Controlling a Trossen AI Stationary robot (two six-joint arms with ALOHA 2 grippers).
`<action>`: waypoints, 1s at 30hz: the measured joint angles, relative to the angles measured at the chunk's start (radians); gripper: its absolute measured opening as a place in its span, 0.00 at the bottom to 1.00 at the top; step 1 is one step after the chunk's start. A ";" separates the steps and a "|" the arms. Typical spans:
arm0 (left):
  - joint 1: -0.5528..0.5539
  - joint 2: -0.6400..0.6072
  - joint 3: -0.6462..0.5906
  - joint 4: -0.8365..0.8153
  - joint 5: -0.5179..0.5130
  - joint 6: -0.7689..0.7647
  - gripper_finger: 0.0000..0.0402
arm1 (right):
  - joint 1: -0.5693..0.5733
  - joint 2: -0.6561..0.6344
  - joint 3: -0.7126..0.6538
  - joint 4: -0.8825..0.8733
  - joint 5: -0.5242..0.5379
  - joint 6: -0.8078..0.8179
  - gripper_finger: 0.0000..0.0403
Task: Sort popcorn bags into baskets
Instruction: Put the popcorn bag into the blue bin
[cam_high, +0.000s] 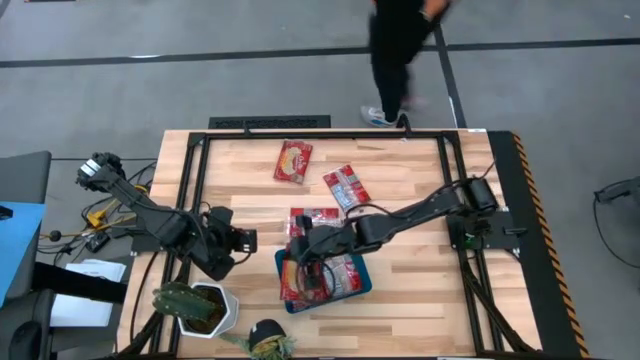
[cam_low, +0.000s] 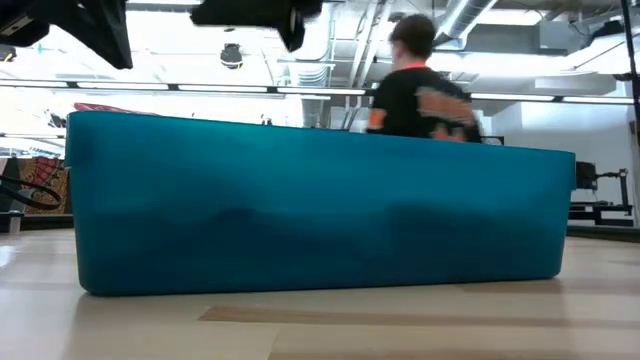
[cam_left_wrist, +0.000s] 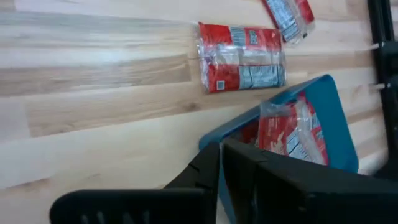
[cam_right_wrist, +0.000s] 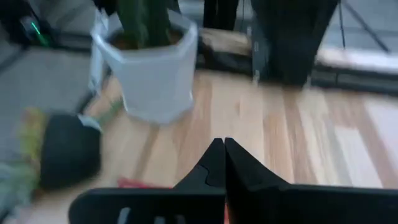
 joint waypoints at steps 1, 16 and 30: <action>0.000 0.000 0.000 0.000 0.000 0.010 0.01 | 0.000 0.017 0.000 0.000 0.000 0.001 0.02; 0.000 0.001 0.000 -0.005 -0.001 0.061 0.00 | 0.062 0.117 -0.001 -0.245 0.005 0.010 0.03; 0.005 0.001 0.000 -0.009 -0.121 0.075 0.00 | 0.005 0.016 0.000 -0.203 0.271 -0.076 0.02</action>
